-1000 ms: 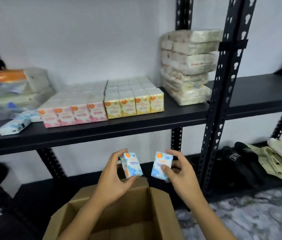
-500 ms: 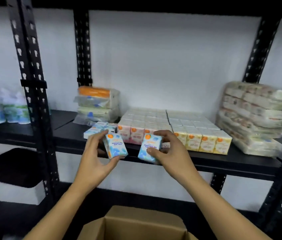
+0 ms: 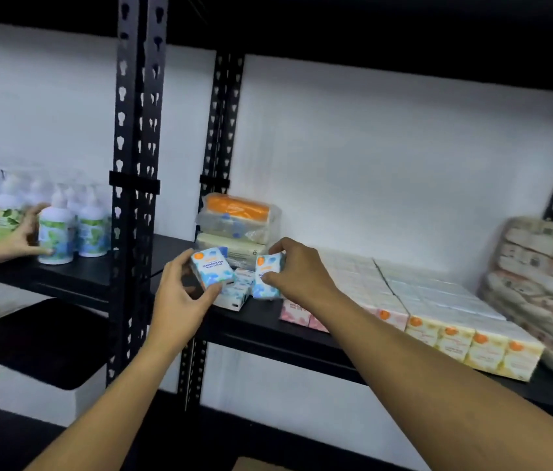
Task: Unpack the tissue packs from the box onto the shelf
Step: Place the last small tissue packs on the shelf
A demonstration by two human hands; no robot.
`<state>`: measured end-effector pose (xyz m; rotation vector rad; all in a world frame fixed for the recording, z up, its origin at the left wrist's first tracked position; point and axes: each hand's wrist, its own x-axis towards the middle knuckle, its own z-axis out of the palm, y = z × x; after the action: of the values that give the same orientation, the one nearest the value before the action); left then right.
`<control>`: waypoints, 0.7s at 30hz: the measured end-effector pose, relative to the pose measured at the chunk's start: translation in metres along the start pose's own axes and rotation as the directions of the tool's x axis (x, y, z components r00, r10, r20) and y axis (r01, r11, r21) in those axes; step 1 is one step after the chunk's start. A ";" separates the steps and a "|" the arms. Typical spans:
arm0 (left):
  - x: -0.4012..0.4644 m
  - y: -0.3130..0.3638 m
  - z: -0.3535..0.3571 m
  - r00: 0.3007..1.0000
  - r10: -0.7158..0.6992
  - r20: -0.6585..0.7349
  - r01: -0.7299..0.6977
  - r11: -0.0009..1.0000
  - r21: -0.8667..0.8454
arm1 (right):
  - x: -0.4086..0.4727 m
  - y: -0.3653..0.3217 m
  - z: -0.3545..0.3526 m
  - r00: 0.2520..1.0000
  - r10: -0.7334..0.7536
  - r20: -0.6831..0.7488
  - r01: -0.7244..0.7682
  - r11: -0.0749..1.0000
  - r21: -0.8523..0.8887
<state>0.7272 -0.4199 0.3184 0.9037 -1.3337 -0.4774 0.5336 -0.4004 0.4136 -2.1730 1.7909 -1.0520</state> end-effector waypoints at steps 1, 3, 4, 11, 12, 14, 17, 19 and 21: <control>0.007 -0.003 0.002 1.000 0.000 0.006 0.000 1.000 -0.005 | 0.007 0.002 0.005 1.000 0.017 0.011 -0.017 0.999 -0.032; 0.020 -0.008 0.006 1.000 -0.003 0.027 0.004 1.000 -0.023 | 0.019 0.005 0.013 0.998 0.055 0.029 -0.052 0.994 -0.098; 0.026 -0.011 0.009 0.999 -0.011 0.036 0.013 0.999 -0.032 | 0.024 0.006 0.016 0.997 0.071 0.039 -0.065 0.986 -0.151; 0.048 -0.038 0.021 0.991 -0.134 0.030 0.136 0.988 -0.072 | 0.041 0.013 0.037 0.988 0.124 0.096 -0.074 0.910 -0.408; 0.050 -0.041 0.022 0.989 -0.143 0.033 0.144 0.988 -0.051 | 0.042 0.014 0.039 0.988 0.113 0.101 -0.058 0.896 -0.440; 0.054 -0.045 0.022 0.984 -0.170 0.053 0.170 0.985 -0.003 | 0.043 0.014 0.039 0.989 0.092 0.116 -0.020 0.861 -0.509; 0.056 -0.052 0.020 0.977 -0.204 0.068 0.198 0.977 0.083 | 0.042 0.015 0.034 0.980 0.113 0.162 0.010 0.791 -0.612; 0.054 -0.055 0.020 0.978 -0.191 0.087 0.177 0.974 0.144 | 0.043 0.017 0.032 0.973 0.131 0.191 0.021 0.773 -0.635; 0.050 -0.056 0.021 0.979 -0.162 0.121 0.136 0.970 0.201 | 0.044 0.018 0.031 0.963 0.142 0.228 0.037 0.769 -0.638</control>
<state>0.7287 -0.4966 0.3053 1.1546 -1.4603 -0.5411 0.5394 -0.4551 0.3998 -2.4190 2.2821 -0.0878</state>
